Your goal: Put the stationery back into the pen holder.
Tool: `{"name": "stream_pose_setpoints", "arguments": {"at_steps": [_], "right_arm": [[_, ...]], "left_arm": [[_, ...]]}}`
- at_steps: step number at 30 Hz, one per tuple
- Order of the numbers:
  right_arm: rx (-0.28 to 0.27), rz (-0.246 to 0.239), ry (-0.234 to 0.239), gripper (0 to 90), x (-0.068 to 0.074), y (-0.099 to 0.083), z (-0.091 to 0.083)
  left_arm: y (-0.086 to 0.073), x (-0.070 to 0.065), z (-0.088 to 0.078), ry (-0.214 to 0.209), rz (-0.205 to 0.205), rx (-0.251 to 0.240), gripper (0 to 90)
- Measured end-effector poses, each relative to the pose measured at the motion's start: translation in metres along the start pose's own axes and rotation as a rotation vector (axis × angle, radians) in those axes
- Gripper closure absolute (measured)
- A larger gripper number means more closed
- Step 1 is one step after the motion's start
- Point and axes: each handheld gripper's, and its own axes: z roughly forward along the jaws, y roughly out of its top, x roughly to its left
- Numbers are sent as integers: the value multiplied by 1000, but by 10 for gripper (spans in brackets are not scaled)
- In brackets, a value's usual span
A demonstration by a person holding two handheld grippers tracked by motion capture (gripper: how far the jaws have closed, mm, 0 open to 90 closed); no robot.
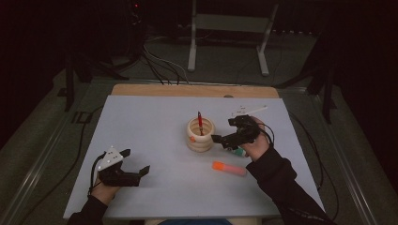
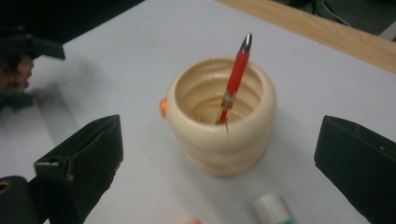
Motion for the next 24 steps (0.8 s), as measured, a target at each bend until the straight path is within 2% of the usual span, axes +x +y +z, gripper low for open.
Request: {"name": "stream_pose_setpoints", "arguments": {"at_steps": [12,19,24], "right_arm": [[87,-27,21,21,-4,-20,-6],[135,-69,56,21,-3,-29,-4],[207,-106,118,20,-3,-35,1]], "left_arm": [[0,0,0,-3,-1,1,3],[0,0,0,-3,1,0,3],[0,0,0,-3,1,1,3]]}}
